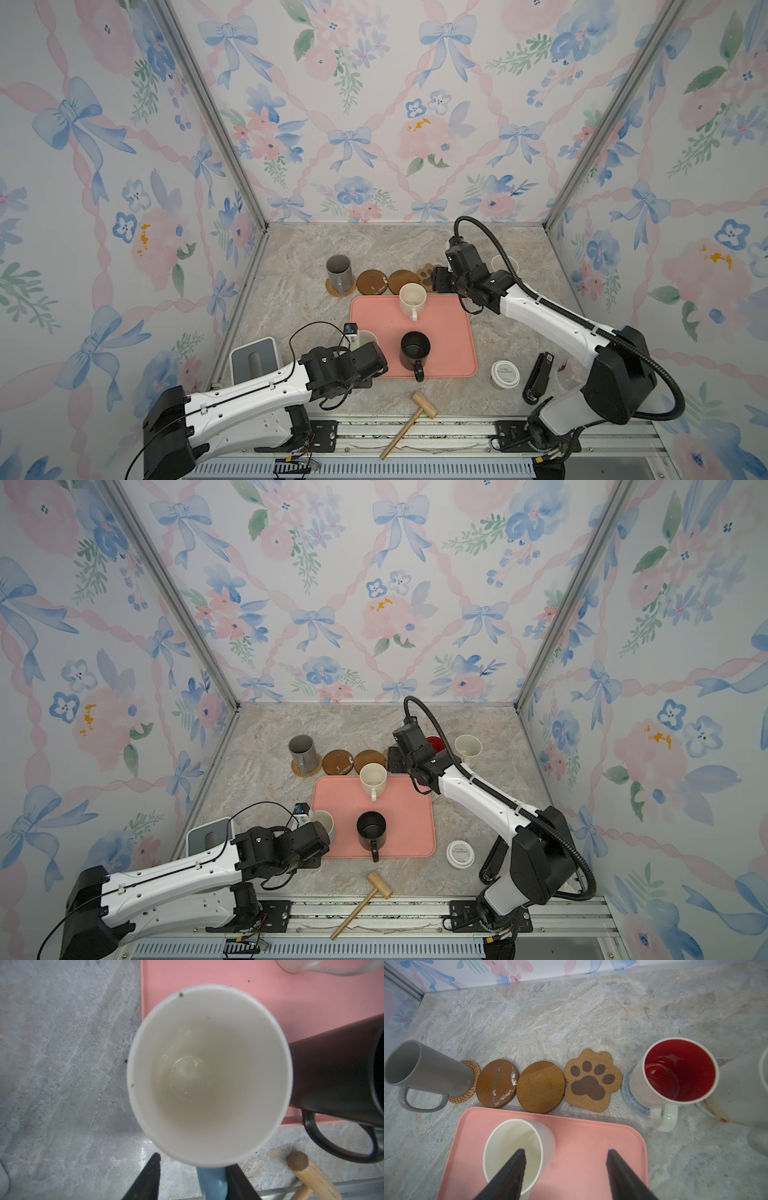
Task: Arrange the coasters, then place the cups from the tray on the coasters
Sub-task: 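Move the left gripper down over the blue-handled white mug while the right gripper hovers, then lower the left gripper into the blue-handled white mug and close on its rim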
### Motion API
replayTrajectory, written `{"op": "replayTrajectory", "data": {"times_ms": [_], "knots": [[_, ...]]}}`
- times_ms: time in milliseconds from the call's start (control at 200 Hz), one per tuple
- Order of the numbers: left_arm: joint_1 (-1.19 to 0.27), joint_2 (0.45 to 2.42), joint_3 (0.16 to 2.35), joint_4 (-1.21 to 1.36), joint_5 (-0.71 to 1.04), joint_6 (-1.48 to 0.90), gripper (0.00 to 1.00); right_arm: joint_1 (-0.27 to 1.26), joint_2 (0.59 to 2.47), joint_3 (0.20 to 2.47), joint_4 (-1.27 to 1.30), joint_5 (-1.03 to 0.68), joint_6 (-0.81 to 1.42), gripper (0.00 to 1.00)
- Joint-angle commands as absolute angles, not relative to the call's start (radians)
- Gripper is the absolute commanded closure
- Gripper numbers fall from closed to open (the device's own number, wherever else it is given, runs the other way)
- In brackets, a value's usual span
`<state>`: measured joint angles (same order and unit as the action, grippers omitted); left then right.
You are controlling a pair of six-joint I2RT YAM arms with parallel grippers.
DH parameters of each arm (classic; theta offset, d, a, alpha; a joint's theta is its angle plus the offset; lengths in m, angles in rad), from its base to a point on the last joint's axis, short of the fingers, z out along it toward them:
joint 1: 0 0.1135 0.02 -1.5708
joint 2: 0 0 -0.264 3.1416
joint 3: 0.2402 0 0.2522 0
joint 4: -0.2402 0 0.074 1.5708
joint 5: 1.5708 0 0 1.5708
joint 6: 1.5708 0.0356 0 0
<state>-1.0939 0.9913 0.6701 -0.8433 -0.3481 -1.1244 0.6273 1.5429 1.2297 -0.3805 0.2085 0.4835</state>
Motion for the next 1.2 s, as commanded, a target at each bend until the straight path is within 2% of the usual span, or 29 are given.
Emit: {"op": "replayTrajectory", "data": {"times_ms": [0, 1195], "knots": [[-1.099, 1.009, 0.667, -0.858, -0.394, -1.147, 0.55, 0.617, 1.558, 1.237, -0.368, 0.195, 0.488, 0.35], [-1.096, 1.102, 0.663, -0.729, -0.459, -1.114, 0.66, 0.606, 1.590, 1.247, -0.365, 0.153, 0.483, 0.36]]}}
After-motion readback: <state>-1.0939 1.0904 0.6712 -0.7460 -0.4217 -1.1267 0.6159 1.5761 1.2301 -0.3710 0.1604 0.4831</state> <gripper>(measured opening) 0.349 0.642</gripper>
